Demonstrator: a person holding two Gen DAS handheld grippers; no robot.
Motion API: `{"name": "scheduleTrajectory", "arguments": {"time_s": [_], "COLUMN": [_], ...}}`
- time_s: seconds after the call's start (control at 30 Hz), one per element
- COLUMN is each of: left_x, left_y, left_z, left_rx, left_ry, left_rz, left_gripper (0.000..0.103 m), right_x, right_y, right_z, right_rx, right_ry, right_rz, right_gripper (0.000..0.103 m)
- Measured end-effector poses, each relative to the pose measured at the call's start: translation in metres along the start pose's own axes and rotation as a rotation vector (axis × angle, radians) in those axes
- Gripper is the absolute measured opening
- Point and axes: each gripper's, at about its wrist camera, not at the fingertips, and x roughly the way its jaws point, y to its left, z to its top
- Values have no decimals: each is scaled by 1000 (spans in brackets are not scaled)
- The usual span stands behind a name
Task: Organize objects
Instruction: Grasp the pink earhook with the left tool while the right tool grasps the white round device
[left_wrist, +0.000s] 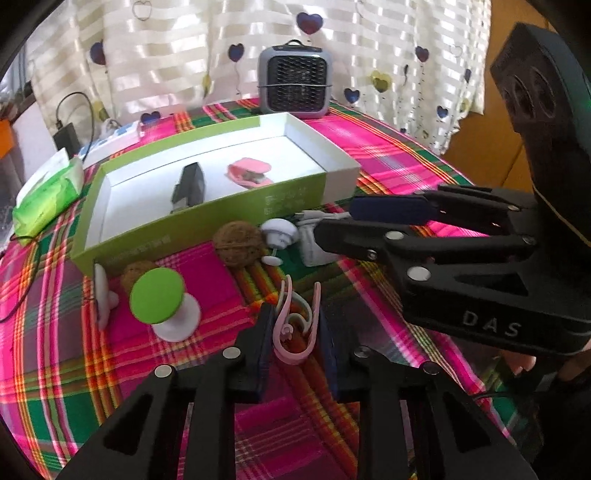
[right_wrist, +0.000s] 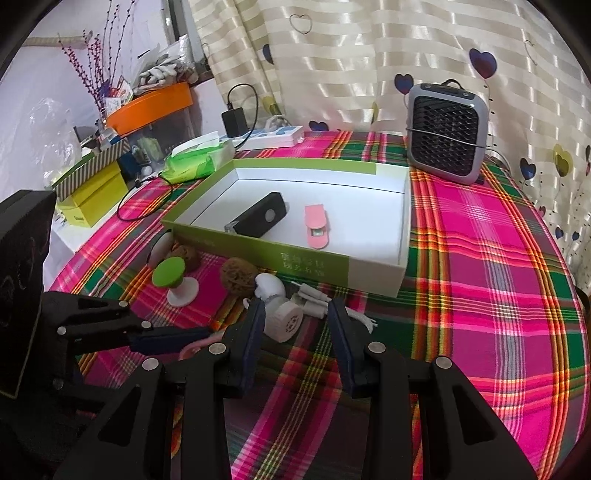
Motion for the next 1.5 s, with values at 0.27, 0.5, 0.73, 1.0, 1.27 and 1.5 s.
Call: {"name": "scheduleTrajectory", "arguments": {"time_s": [0.27,0.5,0.73,1.0,1.27,1.5], "left_x": [-7,-10,-10,-7,-7,-9], "left_y": [16,27,28,27,28,28], "left_z": [3,4,5,3,3,4], "left_rx": [-63,-115,-121,-121,-128,-136], "left_ry": [-34,-45,-45,-42,-56,-70], "left_rz": [56,88,85,71,55,45], "left_gripper": [22,22,22,22,22,22], "right_x": [4,13,22,18,12,10], "right_y": [2,11,13,18,25,28], "right_z": [0,1,1,1,0,-1], "right_rx": [9,-9,-19,-49,-85,-100], "right_ry": [14,50,90,68,42,30], "right_rz": [6,-27,-84,-99,-114,-120], "right_gripper": [37,37,36,20,20,20]}}
